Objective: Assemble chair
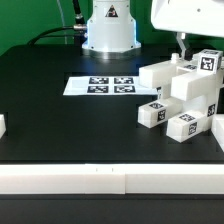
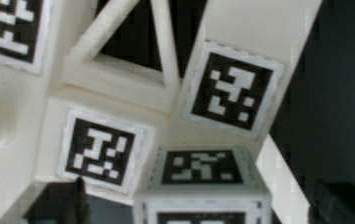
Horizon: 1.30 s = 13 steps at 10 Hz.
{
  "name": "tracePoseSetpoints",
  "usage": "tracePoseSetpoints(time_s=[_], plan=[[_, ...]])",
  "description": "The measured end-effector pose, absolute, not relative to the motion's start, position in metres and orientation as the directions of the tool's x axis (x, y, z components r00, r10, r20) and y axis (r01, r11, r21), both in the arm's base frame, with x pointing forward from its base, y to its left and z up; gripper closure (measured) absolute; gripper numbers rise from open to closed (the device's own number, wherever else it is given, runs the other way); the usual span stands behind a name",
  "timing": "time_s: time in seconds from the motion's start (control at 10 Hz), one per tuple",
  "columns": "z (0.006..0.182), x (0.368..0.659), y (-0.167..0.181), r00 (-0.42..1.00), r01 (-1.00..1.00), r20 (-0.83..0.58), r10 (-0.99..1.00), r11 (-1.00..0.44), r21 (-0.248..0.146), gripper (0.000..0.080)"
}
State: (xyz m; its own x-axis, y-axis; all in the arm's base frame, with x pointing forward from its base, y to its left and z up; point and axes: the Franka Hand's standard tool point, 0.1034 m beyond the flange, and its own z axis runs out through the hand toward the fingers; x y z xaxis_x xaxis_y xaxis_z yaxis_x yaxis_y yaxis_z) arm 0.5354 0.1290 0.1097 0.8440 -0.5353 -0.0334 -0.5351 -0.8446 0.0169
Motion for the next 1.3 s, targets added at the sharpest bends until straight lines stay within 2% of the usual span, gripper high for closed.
tracePoseSetpoints(time_s=[0.4,0.6,0.8,1.3], plan=[[0.11,0.535,0.13,0.934,-0.355,-0.037,-0.355,-0.935,0.009,0.0151],[0.116,0.527,0.134,0.931,-0.364,-0.038,-0.363,-0.932,0.002,0.0151],[0.128,0.507,0.135,0.932,-0.359,-0.048,-0.358,-0.933,-0.011,0.0151],[0.125,0.507,0.135,0.933,-0.357,-0.048,-0.357,-0.934,-0.009,0.0151]])
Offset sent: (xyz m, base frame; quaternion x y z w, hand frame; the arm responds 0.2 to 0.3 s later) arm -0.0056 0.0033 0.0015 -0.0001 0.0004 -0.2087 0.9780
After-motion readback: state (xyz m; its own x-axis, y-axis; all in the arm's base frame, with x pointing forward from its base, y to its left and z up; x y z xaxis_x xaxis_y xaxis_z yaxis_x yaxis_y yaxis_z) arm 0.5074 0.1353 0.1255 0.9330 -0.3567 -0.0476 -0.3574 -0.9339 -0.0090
